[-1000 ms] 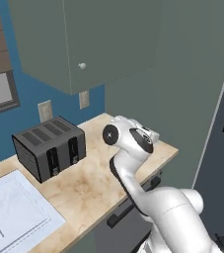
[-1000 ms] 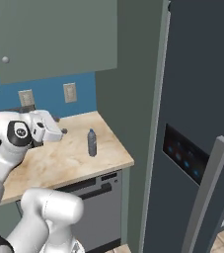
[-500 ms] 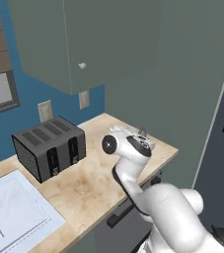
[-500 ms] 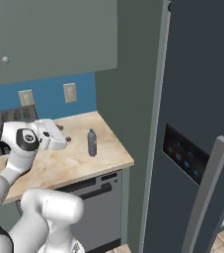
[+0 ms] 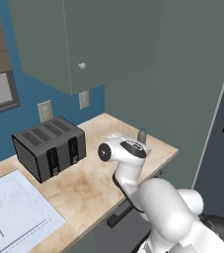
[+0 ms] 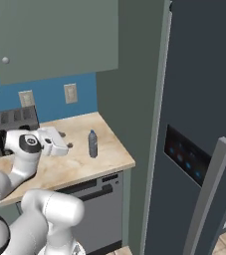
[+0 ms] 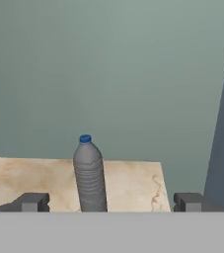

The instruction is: Take the bottled waters from the counter and place them in the freezer to freeze. Close the freezer door after placing the bottles.

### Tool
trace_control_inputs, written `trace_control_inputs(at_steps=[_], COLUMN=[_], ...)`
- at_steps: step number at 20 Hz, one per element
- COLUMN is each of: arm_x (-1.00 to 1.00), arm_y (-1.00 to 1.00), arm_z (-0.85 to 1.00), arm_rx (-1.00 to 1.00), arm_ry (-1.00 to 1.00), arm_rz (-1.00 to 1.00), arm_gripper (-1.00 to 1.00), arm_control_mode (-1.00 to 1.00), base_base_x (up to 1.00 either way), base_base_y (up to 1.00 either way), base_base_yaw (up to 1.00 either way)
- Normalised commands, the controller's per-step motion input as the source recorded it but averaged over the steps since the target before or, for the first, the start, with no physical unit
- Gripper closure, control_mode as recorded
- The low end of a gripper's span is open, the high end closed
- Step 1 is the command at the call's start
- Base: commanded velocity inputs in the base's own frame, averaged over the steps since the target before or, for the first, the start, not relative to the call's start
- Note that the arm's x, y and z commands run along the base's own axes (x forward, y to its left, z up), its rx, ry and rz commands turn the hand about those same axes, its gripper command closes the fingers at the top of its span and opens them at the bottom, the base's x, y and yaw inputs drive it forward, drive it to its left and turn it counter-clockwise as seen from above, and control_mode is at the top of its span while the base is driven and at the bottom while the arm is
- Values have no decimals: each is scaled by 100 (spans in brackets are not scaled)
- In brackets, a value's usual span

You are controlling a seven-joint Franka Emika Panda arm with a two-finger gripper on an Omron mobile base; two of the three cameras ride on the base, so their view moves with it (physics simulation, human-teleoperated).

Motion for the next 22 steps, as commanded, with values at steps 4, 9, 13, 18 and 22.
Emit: trace_control_inputs(at_steps=[4,9,13,18,22], arm_x=[15,15,24,31,21], arm_y=[19,11,2,0,0], arm_z=[-22,-22,-10,-7,-12], arm_rx=[-7,-7,-6,-2,-2], arm_ry=[0,0,2,10,12], arm_rz=[-8,-9,-9,-5,-1], arm_gripper=[-100,-100,-100,-100,-100], arm_control_mode=[-100,-100,-100,-100,-100], base_base_x=[0,0,0,0,0], base_base_y=[0,0,0,0,0], base_base_yaw=[0,0,0,0,0])
